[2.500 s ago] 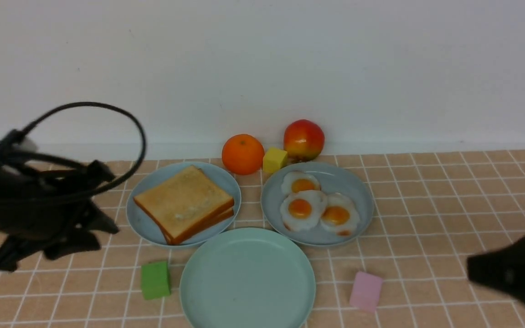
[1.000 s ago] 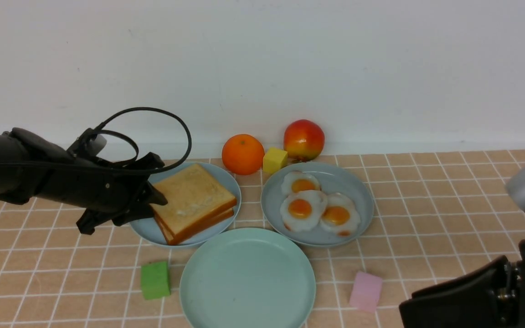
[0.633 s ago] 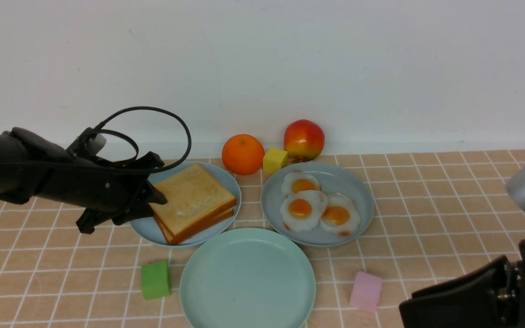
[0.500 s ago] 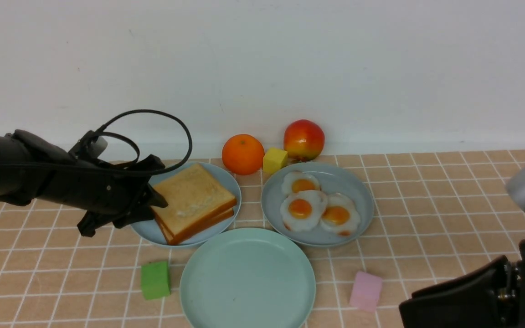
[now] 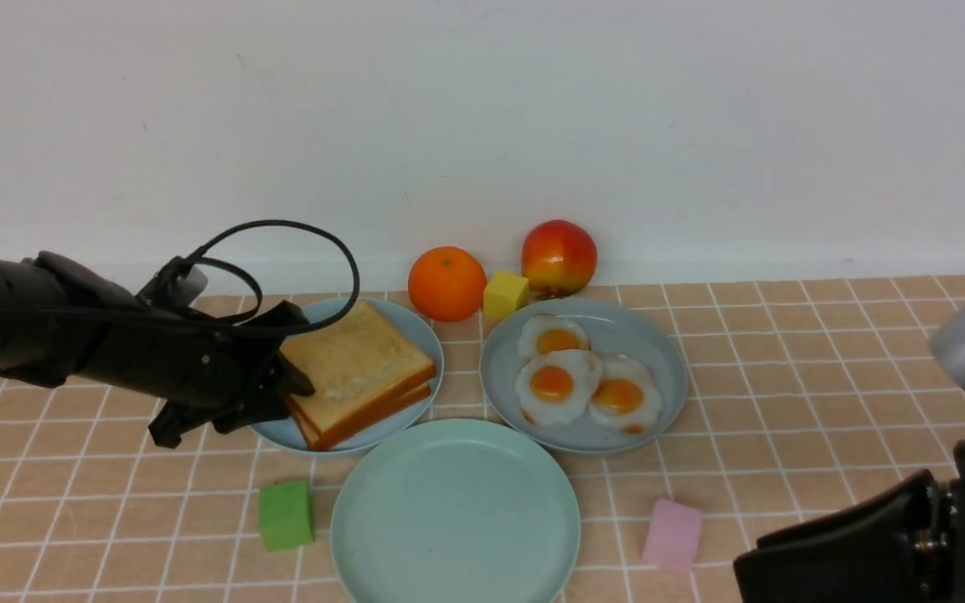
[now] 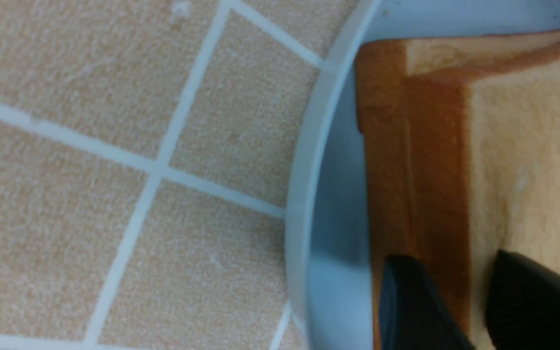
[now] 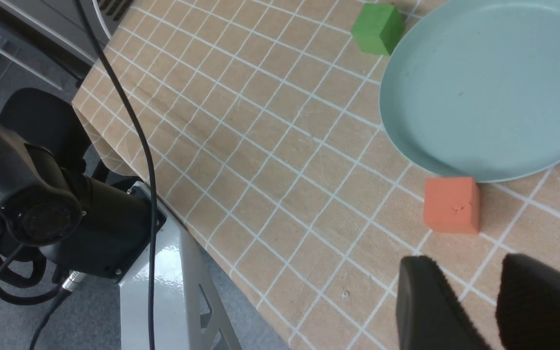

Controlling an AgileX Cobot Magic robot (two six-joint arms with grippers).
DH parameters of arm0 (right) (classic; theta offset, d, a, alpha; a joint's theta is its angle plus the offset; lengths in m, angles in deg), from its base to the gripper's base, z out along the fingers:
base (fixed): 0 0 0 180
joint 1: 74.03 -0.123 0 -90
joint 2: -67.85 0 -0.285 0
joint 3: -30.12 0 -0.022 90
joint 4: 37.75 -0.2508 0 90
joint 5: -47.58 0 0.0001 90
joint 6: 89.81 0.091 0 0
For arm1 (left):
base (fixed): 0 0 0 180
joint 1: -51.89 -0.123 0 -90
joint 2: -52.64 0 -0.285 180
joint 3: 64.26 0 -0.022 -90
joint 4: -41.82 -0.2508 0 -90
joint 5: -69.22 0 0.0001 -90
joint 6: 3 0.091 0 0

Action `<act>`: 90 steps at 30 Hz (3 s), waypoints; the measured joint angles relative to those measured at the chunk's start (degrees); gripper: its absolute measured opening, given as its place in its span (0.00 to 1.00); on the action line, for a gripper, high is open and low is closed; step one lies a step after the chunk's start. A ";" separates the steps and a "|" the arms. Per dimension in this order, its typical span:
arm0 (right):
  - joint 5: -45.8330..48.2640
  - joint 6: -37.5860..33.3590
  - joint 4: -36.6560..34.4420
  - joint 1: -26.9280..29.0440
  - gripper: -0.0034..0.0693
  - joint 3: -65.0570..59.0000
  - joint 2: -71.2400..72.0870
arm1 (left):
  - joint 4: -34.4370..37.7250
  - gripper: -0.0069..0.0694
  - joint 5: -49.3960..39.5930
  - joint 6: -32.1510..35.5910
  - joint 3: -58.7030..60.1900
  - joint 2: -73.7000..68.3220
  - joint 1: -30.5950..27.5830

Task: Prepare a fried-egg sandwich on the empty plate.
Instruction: Use the left arm to grab a slice of bread, then use the left arm to put a slice of bread into the empty plate in the middle, then use the right arm to grab a fried egg

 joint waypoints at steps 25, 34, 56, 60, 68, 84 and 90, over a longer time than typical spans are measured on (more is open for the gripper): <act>0.00 -0.14 0.00 0.00 0.38 0.00 0.00 | -2.43 0.10 -8.15 3.13 -0.38 17.86 0.00; -0.64 -0.14 1.44 0.00 0.38 0.00 0.00 | -0.99 0.10 -25.99 12.87 5.13 21.86 0.06; -4.28 -0.14 1.51 0.00 0.38 0.00 0.00 | 22.42 0.18 -20.36 38.81 20.98 13.48 0.06; -4.33 -0.14 1.51 0.00 0.38 0.00 0.00 | 23.08 0.31 -20.21 39.24 20.98 11.72 0.06; -4.33 -0.14 1.51 0.00 0.38 0.00 0.00 | 22.35 0.61 -20.21 39.07 19.52 11.68 0.06; -5.72 8.14 11.50 0.00 0.46 1.94 -2.52 | -4.94 0.62 -44.17 15.12 -12.71 13.39 0.00; -5.29 19.10 21.59 0.00 0.58 9.71 -12.16 | -10.84 0.50 -45.32 11.25 -11.18 25.79 0.00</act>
